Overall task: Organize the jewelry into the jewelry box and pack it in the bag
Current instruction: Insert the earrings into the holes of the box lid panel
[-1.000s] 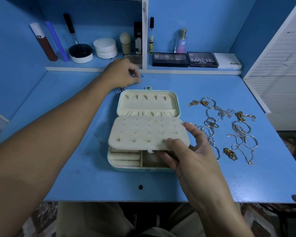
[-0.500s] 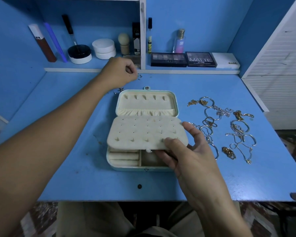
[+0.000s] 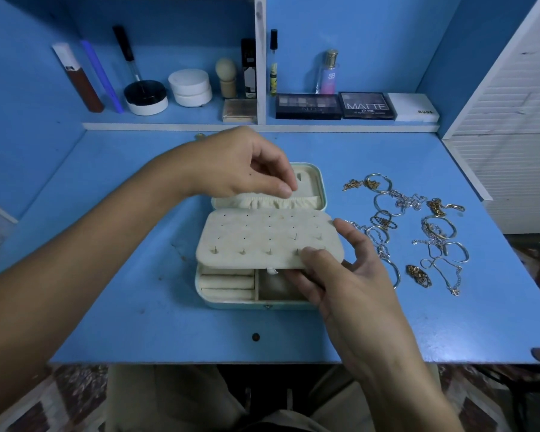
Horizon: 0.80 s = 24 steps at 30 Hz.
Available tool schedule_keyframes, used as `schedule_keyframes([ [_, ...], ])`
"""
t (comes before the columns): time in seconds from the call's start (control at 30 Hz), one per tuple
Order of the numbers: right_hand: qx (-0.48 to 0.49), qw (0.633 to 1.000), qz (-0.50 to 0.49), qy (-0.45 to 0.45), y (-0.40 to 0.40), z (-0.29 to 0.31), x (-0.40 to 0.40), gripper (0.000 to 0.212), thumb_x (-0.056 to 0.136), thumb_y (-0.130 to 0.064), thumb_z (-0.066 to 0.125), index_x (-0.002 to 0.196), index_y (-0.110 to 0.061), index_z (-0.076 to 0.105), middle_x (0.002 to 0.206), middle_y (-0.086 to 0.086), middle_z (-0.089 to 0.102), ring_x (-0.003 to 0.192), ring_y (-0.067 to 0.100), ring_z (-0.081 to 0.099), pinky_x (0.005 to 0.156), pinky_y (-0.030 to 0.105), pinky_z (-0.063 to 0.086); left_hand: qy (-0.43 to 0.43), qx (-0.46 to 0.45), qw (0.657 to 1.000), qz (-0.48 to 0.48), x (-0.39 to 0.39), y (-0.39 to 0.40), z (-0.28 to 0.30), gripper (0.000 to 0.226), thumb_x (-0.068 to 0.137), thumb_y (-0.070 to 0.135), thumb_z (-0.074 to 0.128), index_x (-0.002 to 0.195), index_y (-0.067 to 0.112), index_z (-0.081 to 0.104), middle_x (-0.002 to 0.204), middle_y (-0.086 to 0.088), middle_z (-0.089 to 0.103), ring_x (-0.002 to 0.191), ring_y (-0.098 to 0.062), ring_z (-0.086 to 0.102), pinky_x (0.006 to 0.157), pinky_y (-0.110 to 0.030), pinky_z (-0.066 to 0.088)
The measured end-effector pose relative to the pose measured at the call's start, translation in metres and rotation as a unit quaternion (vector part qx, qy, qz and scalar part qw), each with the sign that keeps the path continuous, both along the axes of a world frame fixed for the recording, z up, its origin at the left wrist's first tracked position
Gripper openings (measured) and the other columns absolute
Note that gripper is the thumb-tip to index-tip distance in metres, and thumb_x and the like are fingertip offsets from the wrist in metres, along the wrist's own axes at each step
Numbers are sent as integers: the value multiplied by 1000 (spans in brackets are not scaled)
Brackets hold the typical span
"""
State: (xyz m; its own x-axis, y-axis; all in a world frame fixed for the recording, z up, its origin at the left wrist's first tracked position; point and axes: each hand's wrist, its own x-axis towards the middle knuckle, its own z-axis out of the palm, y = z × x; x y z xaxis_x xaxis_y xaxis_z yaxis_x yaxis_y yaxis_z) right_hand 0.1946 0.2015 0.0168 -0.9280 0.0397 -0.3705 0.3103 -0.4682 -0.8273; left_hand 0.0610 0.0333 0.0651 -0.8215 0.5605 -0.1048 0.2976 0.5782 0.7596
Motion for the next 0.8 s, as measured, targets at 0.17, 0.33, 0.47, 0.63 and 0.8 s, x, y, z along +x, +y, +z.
schedule_keyframes([
  [0.17,2,1000,-1,2,0,-1,0,45,90,-2,62,126,-27,50,98,15,75,84,24,76,93,42,55,-13,-31,999,-42,20,7,5,10,84,20,77,92,26,78,90,11,76,87,-6,71,85,-23,55],
  [0.33,8,1000,-2,4,0,-2,1,48,90,-3,63,128,-28,49,102,17,74,88,24,75,92,41,56,-21,-56,997,-58,28,10,3,7,84,24,78,90,26,78,85,11,75,69,5,64,69,-8,46],
  [0.47,13,1000,-1,5,0,-2,1,50,90,-4,63,131,-29,47,106,24,71,89,24,75,89,38,57,-10,-78,995,-64,29,13,1,6,84,26,78,90,27,78,82,17,73,66,9,61,65,-5,41],
  [0.63,6,1000,7,12,1,-2,1,47,92,-3,61,129,-29,47,97,13,76,86,23,76,81,31,60,4,-102,992,-75,28,15,3,5,84,29,78,88,32,77,84,19,72,72,7,63,68,-5,41],
  [0.8,22,1000,7,9,1,-2,1,47,90,-4,62,127,-30,49,90,9,75,83,21,76,83,32,58,17,-126,987,-93,27,17,6,5,84,32,77,87,35,77,87,19,73,84,3,65,74,-11,46],
])
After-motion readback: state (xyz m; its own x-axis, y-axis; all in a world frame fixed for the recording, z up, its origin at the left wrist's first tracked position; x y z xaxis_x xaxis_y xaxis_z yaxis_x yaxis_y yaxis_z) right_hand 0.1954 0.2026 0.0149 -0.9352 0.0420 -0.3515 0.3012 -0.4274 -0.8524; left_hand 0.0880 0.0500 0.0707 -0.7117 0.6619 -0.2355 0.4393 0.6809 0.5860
